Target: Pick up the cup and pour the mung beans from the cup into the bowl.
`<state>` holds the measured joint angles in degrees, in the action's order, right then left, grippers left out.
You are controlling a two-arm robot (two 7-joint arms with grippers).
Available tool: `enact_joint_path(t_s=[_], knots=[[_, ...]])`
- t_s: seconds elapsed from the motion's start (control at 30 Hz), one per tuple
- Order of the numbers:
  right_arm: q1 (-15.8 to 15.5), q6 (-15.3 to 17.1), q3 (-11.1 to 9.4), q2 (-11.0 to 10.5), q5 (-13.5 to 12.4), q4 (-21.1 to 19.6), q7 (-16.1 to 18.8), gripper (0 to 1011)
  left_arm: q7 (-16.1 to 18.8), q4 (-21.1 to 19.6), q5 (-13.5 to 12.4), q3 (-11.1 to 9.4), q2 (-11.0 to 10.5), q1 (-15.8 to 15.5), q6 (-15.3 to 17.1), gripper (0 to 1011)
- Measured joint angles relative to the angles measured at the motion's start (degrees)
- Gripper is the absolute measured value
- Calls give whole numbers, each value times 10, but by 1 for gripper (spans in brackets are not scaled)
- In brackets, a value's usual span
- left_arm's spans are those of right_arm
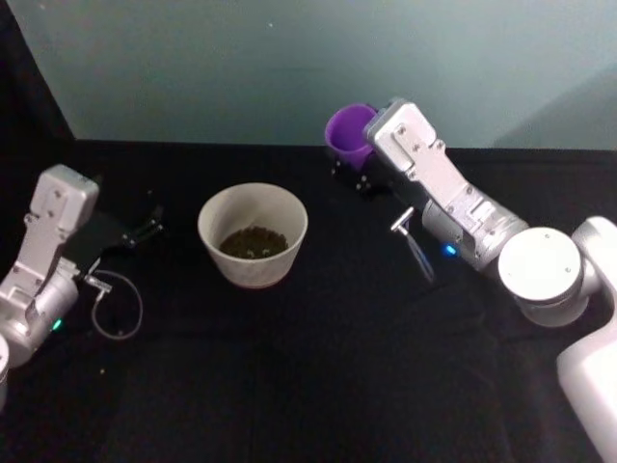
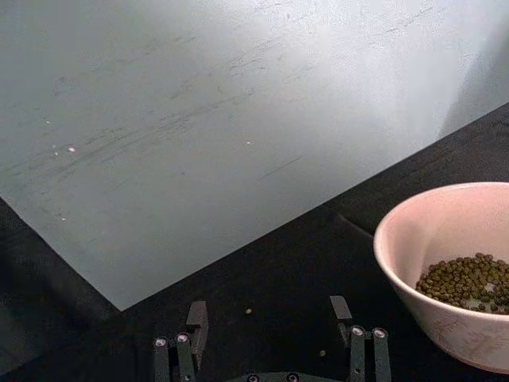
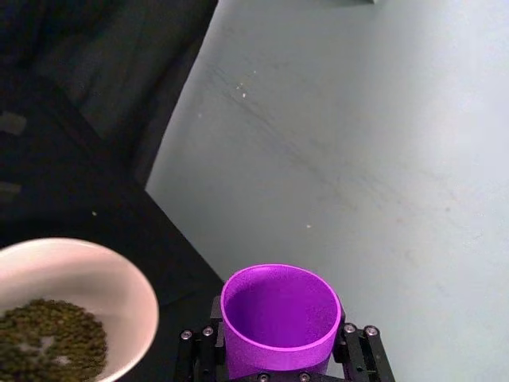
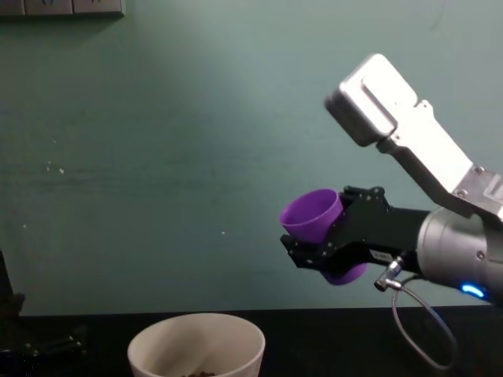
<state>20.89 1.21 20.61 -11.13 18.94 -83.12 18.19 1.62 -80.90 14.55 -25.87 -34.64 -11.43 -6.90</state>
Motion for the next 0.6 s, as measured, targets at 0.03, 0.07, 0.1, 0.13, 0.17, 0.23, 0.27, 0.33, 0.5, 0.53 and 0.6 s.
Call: enact_joint_path(t_s=[0.03,0.07,0.1,0.13,0.17,0.23,0.27,0.33,0.5,0.53,0.6], knots=[[-1,-2,-3,1,-14,6,5,731,0,0,0,0,0,0,0,1000],[-1,-3,-4,2,-21,8,7,731,0,0,0,0,0,0,0,1000],[-2,-6,-7,4,-31,12,9,731,0,0,0,0,0,0,0,1000],[-3,-7,-9,5,-37,16,10,731,0,0,0,0,0,0,0,1000],[-5,-11,-15,9,-58,25,14,731,0,0,0,0,0,0,0,1000],[-9,-18,-28,18,-92,43,19,731,0,0,0,0,0,0,0,1000],[-11,-19,-31,21,-102,47,20,731,0,0,0,0,0,0,0,1000],[-15,-24,-41,28,-125,59,22,731,0,0,0,0,0,0,0,1000],[-30,-34,-62,43,-184,80,23,731,0,0,0,0,0,0,0,1000],[-31,-34,-64,44,-189,81,24,731,0,0,0,0,0,0,0,1000],[-34,-33,-65,44,-201,80,26,731,0,0,0,0,0,0,0,1000]])
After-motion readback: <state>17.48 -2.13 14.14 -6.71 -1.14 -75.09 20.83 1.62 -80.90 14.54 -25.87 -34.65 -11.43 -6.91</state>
